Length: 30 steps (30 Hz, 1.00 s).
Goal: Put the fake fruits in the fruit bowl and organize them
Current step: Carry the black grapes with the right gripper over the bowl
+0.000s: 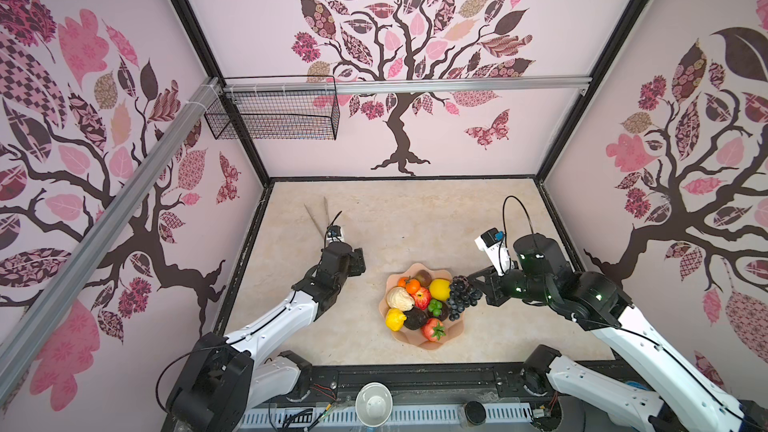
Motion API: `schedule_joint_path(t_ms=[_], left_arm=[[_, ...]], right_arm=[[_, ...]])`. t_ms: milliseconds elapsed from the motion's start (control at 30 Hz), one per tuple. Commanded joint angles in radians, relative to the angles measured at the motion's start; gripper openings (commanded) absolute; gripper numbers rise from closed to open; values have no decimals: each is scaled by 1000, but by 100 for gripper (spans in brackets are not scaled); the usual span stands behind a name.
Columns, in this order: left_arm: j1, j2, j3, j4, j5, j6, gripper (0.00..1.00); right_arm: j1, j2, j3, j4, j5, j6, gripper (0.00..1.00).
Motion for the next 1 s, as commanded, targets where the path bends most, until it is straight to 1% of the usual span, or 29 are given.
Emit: schedule_joint_path(t_ms=[0,133,333,533,733,833,967], left_arm=[[3,12,-20,24,-15,4,74],[3,17,-19,24,-14,3,74],[3,20,-19,24,-22,5,75],[3,28,-16,27,-22,3,75],[3,21,-20,28,-24,1,75],[3,17,-22,27,-25,3,75],[3,17,-23,27,-26,3,75]], right_arm=[[5,-18,9,3,6,17,0],[5,-15,-12,-7,-13,16,0],[11,-2,-32,-49,-104,0,0],[47,-14,-32,-64,-114,19,0],[61,-19,-71,-26,-127,51,0],[70,-12,-103,20,-153,76,0],[108,7,-139,63,-139,99,0]])
